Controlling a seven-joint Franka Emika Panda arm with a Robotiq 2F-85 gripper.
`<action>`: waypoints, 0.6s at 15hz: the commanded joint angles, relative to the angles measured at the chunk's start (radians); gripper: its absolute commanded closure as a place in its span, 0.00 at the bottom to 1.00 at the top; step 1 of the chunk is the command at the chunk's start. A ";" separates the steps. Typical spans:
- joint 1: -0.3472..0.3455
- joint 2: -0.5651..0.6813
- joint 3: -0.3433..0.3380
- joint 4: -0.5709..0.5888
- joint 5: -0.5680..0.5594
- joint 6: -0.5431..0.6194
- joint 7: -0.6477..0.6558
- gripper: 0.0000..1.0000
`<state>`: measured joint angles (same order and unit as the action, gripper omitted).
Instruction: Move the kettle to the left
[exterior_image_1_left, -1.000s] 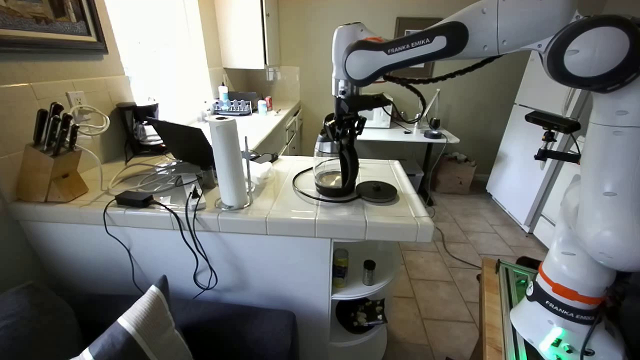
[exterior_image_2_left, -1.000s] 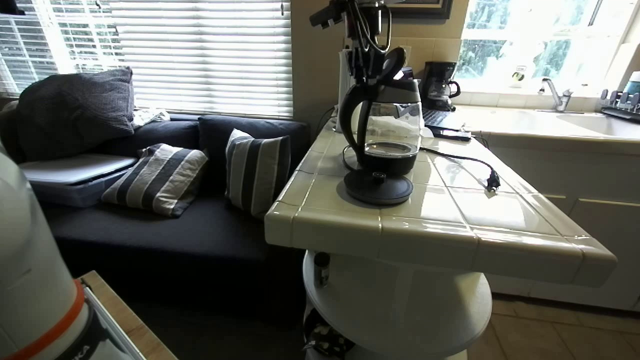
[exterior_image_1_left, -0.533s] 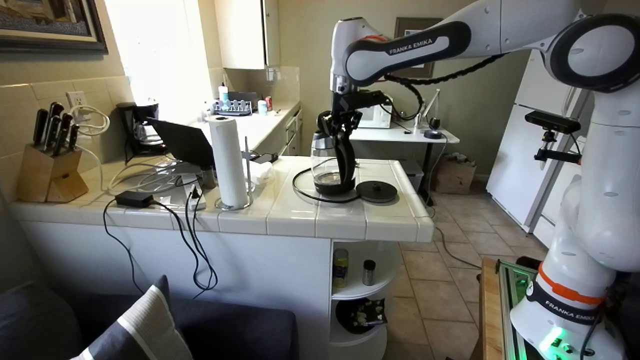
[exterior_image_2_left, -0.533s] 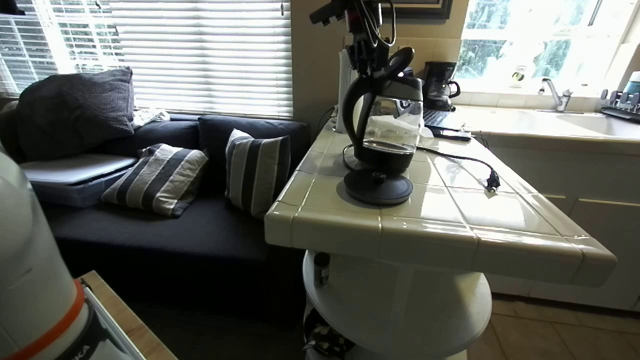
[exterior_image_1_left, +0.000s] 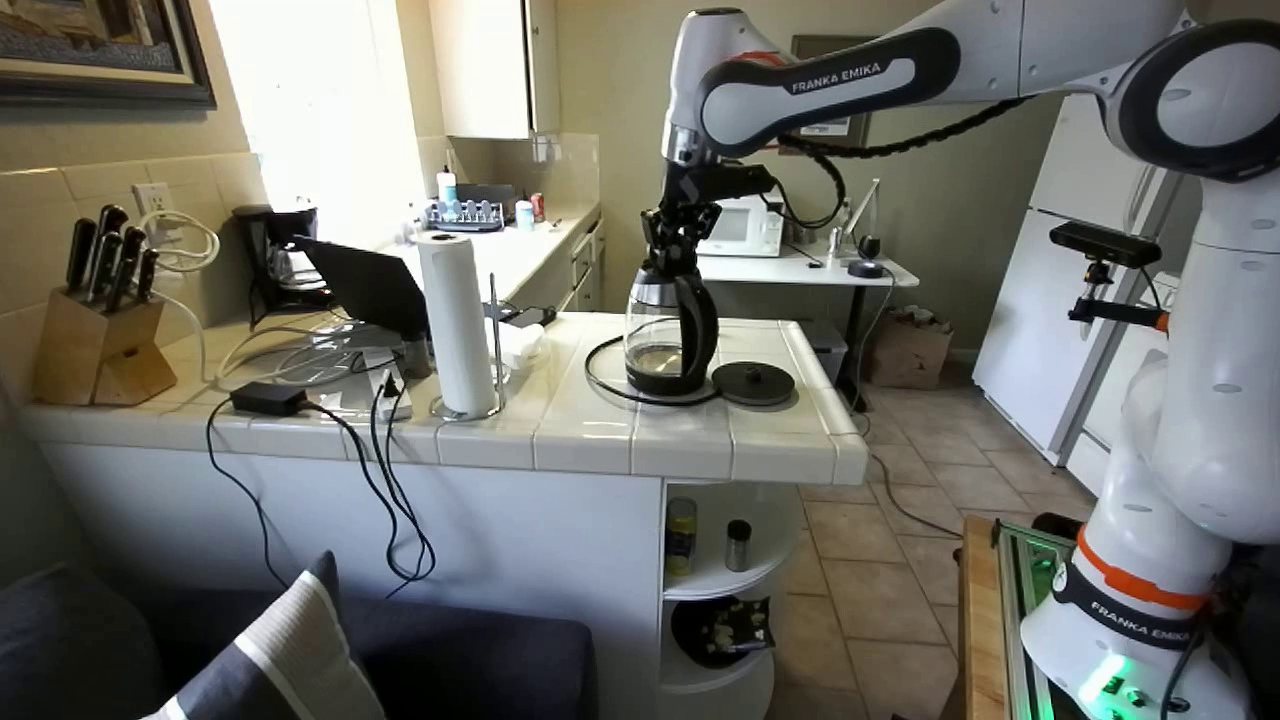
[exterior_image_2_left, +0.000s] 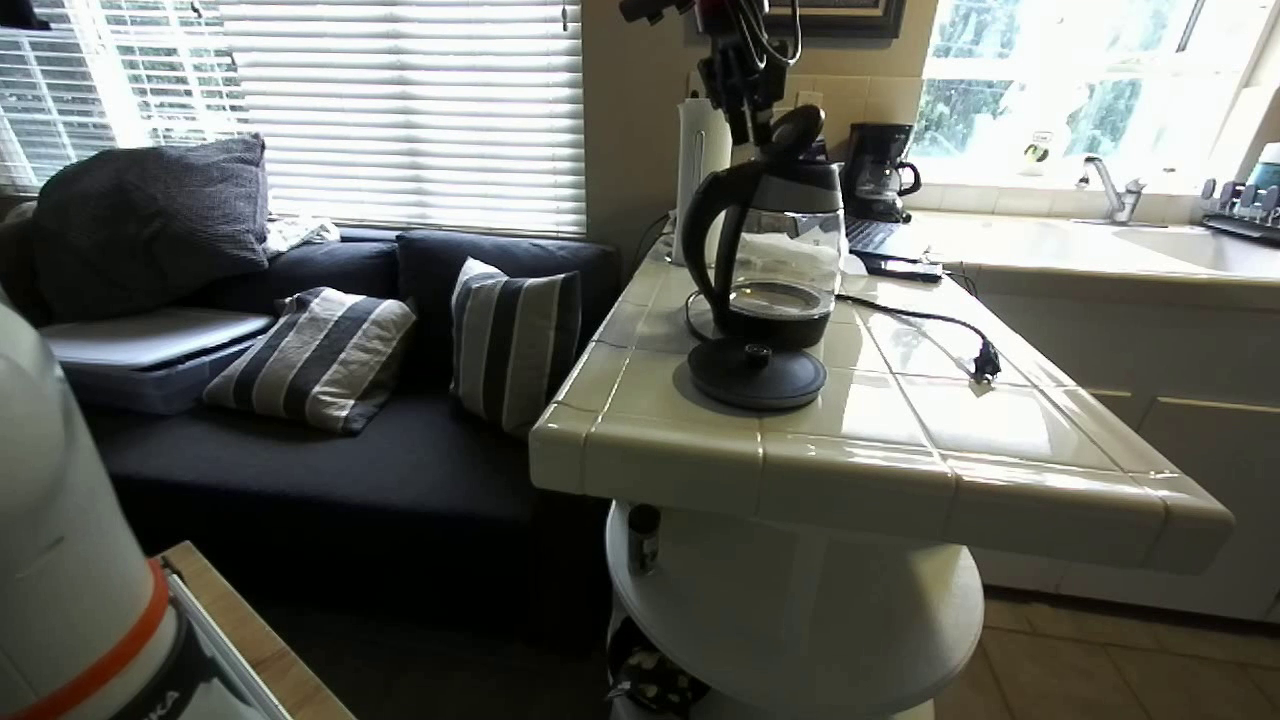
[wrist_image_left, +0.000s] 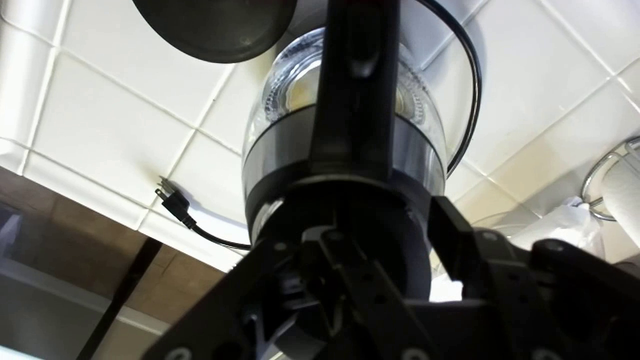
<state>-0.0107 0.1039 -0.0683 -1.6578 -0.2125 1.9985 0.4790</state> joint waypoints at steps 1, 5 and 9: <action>-0.003 -0.003 0.002 -0.003 0.001 -0.007 -0.011 0.80; -0.006 -0.003 0.003 0.004 0.025 -0.066 -0.018 0.80; -0.007 -0.031 0.012 0.002 0.085 -0.220 -0.091 0.23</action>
<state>-0.0134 0.0977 -0.0658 -1.6532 -0.1814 1.8755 0.4426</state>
